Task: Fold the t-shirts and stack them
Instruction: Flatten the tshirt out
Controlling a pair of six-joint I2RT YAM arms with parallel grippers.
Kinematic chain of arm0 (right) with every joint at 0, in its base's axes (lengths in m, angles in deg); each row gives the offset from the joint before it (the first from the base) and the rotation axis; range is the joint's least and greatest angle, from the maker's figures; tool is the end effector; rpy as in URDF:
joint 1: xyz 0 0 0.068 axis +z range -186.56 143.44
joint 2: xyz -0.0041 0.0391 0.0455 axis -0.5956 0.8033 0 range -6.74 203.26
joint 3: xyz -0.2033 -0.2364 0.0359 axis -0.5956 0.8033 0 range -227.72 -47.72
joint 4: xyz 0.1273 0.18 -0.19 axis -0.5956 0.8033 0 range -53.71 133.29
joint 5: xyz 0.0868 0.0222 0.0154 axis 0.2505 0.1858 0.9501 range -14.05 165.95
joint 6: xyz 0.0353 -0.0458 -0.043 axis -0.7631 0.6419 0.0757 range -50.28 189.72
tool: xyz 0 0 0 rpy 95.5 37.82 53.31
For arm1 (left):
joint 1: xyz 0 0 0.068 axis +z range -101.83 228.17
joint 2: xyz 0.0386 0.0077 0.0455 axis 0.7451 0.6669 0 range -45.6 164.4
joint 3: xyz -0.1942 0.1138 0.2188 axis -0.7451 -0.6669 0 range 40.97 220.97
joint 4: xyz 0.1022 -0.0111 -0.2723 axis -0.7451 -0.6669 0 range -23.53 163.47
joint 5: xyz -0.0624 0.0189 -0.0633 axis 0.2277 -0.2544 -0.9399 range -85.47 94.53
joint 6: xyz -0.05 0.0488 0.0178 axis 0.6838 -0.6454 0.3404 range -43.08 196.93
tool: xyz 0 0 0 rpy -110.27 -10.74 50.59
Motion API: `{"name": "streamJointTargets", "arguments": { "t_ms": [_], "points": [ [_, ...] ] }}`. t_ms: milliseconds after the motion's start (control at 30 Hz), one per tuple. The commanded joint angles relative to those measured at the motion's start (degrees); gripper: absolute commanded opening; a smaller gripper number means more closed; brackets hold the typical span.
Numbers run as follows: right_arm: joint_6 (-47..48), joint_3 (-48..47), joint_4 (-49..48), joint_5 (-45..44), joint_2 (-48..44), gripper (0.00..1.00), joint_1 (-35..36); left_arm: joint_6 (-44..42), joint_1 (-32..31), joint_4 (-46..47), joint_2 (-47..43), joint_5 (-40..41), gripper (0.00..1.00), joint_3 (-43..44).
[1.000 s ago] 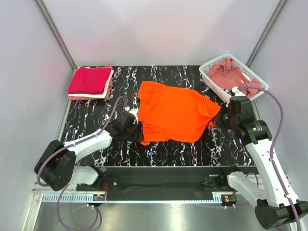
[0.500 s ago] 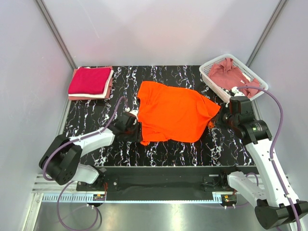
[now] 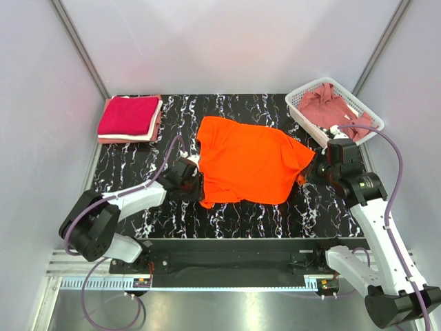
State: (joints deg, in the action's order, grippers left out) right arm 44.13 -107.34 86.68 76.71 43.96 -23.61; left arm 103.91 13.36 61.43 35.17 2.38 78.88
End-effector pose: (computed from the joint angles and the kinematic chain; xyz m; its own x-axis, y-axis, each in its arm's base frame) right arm 0.1848 0.0432 0.3641 -0.6831 0.2860 -0.6720 0.0680 0.9410 0.3315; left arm 0.2376 -0.1680 0.1625 -0.8655 0.0495 -0.4985 0.2194 0.9320 -0.2884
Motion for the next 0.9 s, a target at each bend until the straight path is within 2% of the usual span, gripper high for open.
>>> {"name": "streamJointTargets", "arguments": {
  "t_ms": [0, 67, 167, 233, 333, 400, 533, 633, 733, 867],
  "points": [
    [-0.3, 0.3, -2.3, 0.7, -0.1, 0.0, -0.2, -0.7, 0.2, 2.2, 0.6, 1.4, 0.4, 2.1],
    [-0.3, 0.4, -2.3, 0.8, 0.0, 0.0, -0.2, -0.8, 0.3, 2.2, 0.8, 1.6, 0.37, 2.2],
    [-0.3, 0.4, -2.5, 0.7, 0.1, 0.0, -0.2, -0.8, 0.2, 1.9, 0.6, 1.6, 0.25, 2.3],
    [-0.3, 0.8, -2.7, 0.1, 0.2, 0.0, -0.2, -0.9, 0.2, 1.0, 0.1, 1.5, 0.11, 2.7],
    [-1.4, 2.1, -2.9, -3.4, 0.3, 0.0, -0.2, -1.5, 0.2, -1.0, -1.6, 1.6, 0.0, 4.2],
    [-2.5, 3.1, -2.8, -6.9, 0.5, 0.0, -0.2, -2.6, 0.2, -4.2, -4.1, 1.9, 0.0, 6.3],
    [-2.5, 1.3, -1.2, -10.1, 1.2, 0.0, -0.2, -6.5, -0.4, -13.7, -9.8, 7.9, 0.0, 12.4],
    [-2.0, -6.9, 0.8, -15.1, 2.4, 0.0, -0.2, -9.9, -0.6, -19.5, -15.4, 14.1, 0.0, 19.9],
    [0.5, -21.4, 2.5, -20.8, 6.1, 0.0, -0.1, -15.9, -0.7, -23.1, -20.4, 22.8, 0.0, 31.6],
    [5.4, -35.8, 3.6, -24.7, 8.8, 0.0, -0.2, -23.6, -0.7, -23.7, -23.5, 29.2, 0.0, 43.0]
  ]
}}
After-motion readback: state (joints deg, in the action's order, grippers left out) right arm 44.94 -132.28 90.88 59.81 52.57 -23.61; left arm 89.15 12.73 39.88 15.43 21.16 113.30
